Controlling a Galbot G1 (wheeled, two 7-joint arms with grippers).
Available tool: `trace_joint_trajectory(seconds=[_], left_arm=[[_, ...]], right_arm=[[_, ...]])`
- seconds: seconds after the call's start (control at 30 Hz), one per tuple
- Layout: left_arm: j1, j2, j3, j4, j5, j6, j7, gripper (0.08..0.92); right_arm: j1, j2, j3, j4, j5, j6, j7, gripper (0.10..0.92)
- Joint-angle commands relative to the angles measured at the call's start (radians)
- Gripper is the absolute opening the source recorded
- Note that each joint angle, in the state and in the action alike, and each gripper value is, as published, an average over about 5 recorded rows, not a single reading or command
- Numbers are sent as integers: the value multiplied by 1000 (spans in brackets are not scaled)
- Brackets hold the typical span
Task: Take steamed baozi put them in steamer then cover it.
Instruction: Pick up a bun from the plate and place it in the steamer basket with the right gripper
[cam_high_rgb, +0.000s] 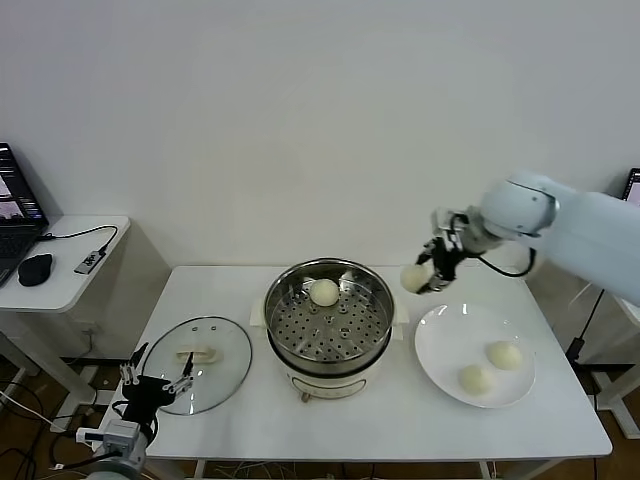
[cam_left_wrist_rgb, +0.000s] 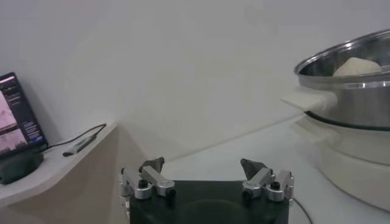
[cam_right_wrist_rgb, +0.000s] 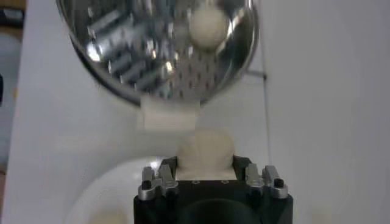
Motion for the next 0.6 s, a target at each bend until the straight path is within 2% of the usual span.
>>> trace_joint_trajectory(seconds=[0.03, 0.3, 0.6], left_arm=[[1, -3, -12, 0, -4, -1, 1, 823], [2, -6, -25, -9, -6, 0, 2, 823], [1, -11, -27, 3, -4, -5, 1, 823]], right_arm=[[-5, 280, -35, -61, 191, -113, 106, 577], [-117, 457, -12, -187, 164, -134, 128, 578], [-180, 509, -7, -260, 88, -126, 106, 583]])
